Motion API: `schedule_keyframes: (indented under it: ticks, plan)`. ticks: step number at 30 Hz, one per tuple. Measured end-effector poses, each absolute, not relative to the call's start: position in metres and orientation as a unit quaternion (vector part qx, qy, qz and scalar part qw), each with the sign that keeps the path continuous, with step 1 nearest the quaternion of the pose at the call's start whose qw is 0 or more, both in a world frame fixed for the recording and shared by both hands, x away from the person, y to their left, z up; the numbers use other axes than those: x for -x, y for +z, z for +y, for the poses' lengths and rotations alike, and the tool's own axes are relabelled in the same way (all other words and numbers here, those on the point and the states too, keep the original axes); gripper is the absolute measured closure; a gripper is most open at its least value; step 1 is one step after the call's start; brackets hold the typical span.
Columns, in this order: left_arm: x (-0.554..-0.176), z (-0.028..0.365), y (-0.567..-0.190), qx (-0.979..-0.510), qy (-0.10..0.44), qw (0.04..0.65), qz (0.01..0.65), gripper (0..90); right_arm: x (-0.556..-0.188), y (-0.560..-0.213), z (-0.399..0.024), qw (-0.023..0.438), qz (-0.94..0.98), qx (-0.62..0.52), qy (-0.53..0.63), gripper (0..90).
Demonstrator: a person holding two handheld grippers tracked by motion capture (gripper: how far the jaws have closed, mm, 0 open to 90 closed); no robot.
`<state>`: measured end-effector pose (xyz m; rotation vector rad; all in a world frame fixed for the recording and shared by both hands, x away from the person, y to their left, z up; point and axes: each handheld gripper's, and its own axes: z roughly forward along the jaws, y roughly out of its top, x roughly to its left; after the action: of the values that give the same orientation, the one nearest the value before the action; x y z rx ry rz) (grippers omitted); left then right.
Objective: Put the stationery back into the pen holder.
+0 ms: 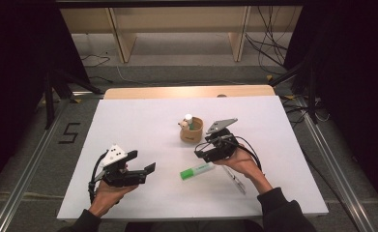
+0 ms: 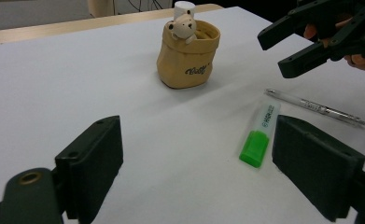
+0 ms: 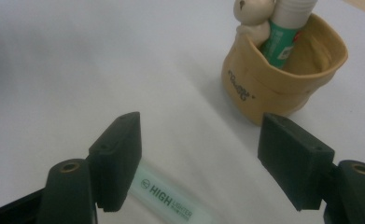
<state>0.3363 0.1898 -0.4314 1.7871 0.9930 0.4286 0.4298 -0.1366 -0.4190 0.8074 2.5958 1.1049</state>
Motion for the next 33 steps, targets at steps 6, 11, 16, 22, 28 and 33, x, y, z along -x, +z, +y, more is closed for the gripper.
schedule_keyframes:
  ticks: [6,11,16,22,28,33]
  plan:
    - [-0.336,0.19,-0.431,-0.739,0.178,0.503,0.41,15.8,-0.428,-0.424,-0.141,0.106,0.875,-0.281,0.379,34.1]
    - [-0.336,0.19,-0.431,-0.739,0.178,0.504,0.411,15.8,-0.428,-0.429,-0.14,0.108,0.874,-0.293,0.373,42.0]
    - [-0.335,0.19,-0.431,-0.738,0.179,0.504,0.411,15.8,-0.428,-0.434,-0.14,0.109,0.872,-0.301,0.369,51.5]
    - [-0.335,0.191,-0.431,-0.736,0.179,0.506,0.413,15.8,-0.428,-0.439,-0.141,0.107,0.873,-0.304,0.367,61.4]
    - [-0.335,0.191,-0.431,-0.736,0.179,0.506,0.413,15.8,-0.427,-0.444,-0.139,0.107,0.88,-0.3,0.351,72.3]
    - [-0.335,0.191,-0.431,-0.736,0.179,0.506,0.413,15.8,-0.428,-0.447,-0.139,0.106,0.886,-0.298,0.339,78.6]
